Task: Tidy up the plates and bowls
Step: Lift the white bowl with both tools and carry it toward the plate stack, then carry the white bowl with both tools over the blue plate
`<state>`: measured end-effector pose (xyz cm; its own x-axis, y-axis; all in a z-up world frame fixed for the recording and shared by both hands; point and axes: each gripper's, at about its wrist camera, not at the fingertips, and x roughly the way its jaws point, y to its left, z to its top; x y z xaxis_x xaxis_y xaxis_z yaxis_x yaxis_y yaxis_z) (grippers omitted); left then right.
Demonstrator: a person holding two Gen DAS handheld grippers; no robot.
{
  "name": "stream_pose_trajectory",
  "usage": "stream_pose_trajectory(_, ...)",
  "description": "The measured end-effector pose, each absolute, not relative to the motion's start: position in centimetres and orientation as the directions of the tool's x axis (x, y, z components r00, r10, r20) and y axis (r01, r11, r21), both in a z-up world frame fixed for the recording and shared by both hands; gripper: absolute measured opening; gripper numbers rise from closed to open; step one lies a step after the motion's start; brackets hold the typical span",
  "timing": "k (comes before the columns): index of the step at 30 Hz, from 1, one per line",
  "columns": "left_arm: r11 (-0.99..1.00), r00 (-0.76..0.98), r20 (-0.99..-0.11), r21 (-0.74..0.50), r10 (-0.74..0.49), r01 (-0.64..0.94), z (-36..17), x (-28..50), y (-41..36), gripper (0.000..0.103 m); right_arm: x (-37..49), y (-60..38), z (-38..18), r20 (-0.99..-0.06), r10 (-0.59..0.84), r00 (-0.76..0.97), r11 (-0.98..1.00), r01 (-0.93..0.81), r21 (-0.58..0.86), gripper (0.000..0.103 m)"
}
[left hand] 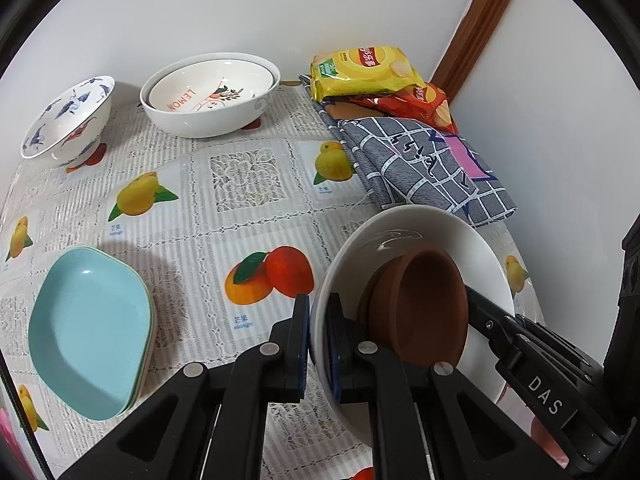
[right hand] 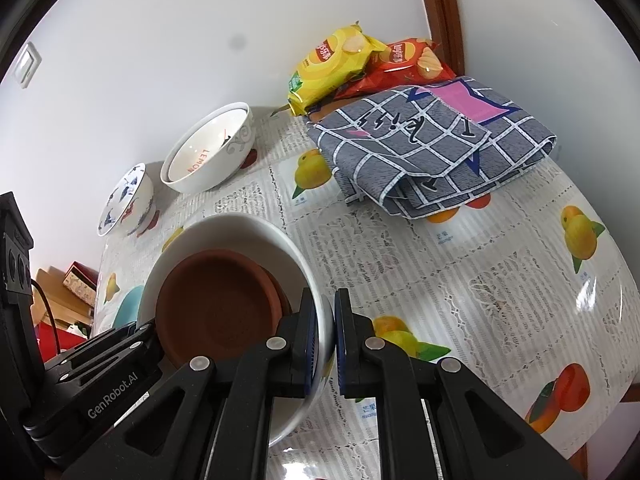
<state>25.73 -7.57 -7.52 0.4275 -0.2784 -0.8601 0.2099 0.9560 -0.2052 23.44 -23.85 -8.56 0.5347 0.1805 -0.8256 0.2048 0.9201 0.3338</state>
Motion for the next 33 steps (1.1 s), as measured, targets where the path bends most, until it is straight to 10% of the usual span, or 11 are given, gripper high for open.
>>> stream_pose_trajectory(33, 0.964, 0.445, -0.859, -0.191, -0.254, 0.183, -7.0, 25.3, -4.8, 0.008, 23.6, -21.4, -8.3, -0.817, 0.206, 0.539, 0.926, 0.163, 0.341, 0.009)
